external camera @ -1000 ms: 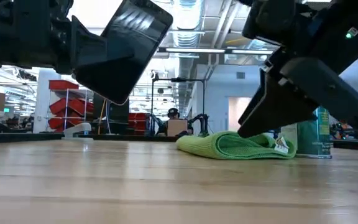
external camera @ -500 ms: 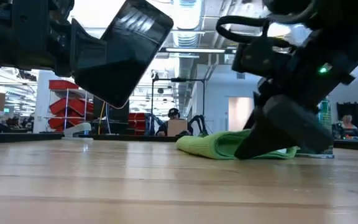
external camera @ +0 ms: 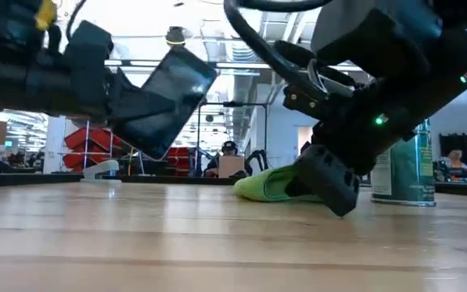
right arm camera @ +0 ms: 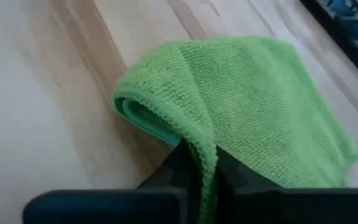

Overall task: Apply microfiber cloth
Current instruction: Wipe the cellphone with a microfiber cloth

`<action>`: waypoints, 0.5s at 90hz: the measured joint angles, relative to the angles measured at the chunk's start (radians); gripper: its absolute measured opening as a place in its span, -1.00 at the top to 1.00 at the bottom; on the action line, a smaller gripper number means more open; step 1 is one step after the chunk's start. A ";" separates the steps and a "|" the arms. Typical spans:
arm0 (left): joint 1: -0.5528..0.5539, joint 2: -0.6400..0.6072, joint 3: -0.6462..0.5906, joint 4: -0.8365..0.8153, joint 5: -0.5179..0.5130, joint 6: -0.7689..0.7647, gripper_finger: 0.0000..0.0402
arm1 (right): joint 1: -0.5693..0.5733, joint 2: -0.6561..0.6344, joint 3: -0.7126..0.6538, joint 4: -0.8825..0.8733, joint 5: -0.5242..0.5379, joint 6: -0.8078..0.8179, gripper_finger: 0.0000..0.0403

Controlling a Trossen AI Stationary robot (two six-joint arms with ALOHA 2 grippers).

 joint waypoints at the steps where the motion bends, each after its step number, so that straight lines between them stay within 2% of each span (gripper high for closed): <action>1: 0.006 0.000 0.000 0.000 0.004 0.000 0.99 | 0.002 -0.003 0.000 0.010 0.001 -0.008 0.98; 22: 0.132 0.000 0.000 0.002 0.160 -0.033 0.99 | 0.057 -0.141 0.002 0.191 0.143 -0.267 0.99; 45: 0.173 0.000 0.064 0.002 0.304 -0.026 0.99 | 0.044 -0.275 0.003 0.419 0.159 -0.664 1.00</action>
